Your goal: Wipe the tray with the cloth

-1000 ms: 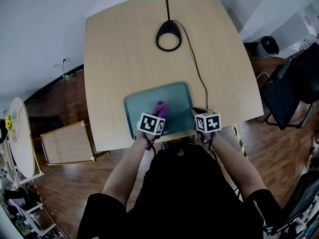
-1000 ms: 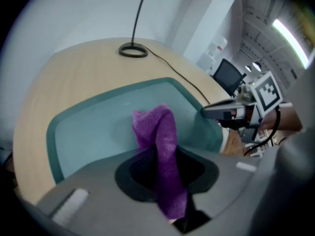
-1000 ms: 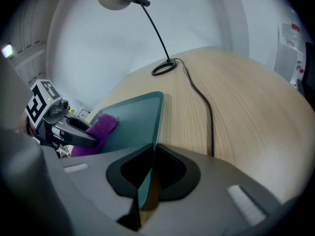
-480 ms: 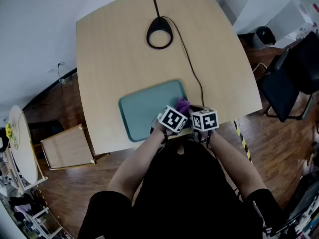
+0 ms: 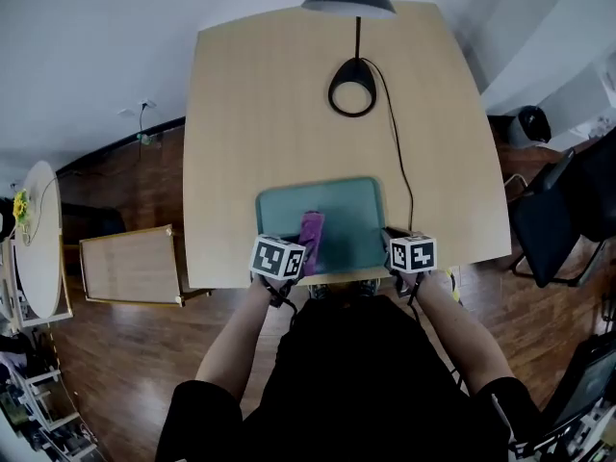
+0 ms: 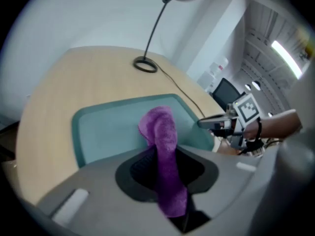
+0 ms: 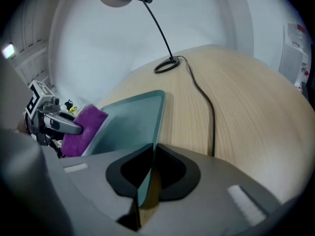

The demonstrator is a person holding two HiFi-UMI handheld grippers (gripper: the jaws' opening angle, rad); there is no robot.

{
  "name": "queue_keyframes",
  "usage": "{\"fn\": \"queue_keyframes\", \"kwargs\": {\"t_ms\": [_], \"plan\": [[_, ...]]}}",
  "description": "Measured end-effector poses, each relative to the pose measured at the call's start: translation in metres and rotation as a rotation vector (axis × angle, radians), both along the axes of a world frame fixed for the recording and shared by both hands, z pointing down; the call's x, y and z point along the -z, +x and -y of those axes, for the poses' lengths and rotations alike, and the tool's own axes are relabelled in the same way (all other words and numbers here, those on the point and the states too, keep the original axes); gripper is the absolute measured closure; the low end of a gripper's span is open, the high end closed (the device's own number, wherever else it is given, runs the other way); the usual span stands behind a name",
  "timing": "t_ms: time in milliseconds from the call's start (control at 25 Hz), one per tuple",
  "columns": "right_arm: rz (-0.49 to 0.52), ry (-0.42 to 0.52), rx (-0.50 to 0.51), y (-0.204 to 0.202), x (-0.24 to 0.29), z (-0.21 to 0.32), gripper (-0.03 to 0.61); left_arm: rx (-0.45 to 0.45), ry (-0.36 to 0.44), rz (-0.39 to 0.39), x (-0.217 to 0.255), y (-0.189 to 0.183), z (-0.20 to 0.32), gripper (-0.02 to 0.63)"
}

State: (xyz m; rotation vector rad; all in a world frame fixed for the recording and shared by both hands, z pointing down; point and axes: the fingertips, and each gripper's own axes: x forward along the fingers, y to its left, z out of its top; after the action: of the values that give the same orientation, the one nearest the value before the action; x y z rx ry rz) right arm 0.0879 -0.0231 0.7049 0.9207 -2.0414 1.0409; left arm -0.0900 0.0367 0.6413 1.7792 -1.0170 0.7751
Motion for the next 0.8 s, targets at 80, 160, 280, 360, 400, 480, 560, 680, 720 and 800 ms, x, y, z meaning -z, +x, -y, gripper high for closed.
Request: {"fn": "queue_keyframes", "kwargs": {"t_ms": [80,160,280,360,400,480,560,680,720,800], "plan": [[-0.002,-0.007,0.005,-0.001,-0.003,0.0,0.551,0.079,-0.023,0.088,-0.003,-0.052,-0.024,0.5],[-0.006,-0.006,0.012,0.0,-0.003,0.001,0.551,0.158,-0.06,0.147,-0.009,-0.09,-0.05,0.5],[-0.01,0.0,0.018,-0.001,-0.001,0.003,0.549,0.208,-0.091,0.175,-0.015,-0.113,-0.074,0.5],[-0.009,0.002,0.021,-0.002,0.0,0.003,0.549,0.183,-0.1,0.208,-0.02,-0.111,-0.079,0.5],[-0.007,-0.001,0.02,-0.002,-0.002,0.003,0.549,0.16,-0.107,0.225,-0.024,-0.105,-0.079,0.5],[-0.007,-0.003,0.014,-0.001,-0.003,0.002,0.549,0.107,-0.122,0.24,-0.033,-0.087,-0.076,0.5],[-0.008,-0.004,0.009,-0.002,-0.003,0.002,0.549,0.047,-0.133,0.233,-0.039,-0.063,-0.072,0.5],[-0.002,-0.003,-0.002,-0.005,-0.002,0.003,0.551,-0.053,-0.13,0.219,-0.042,-0.025,-0.064,0.499],[0.001,0.001,-0.005,-0.006,0.0,0.003,0.551,-0.088,-0.127,0.208,-0.042,-0.012,-0.062,0.5],[0.008,0.006,-0.011,-0.007,0.002,0.004,0.551,-0.156,-0.122,0.179,-0.041,0.015,-0.057,0.499]]}}
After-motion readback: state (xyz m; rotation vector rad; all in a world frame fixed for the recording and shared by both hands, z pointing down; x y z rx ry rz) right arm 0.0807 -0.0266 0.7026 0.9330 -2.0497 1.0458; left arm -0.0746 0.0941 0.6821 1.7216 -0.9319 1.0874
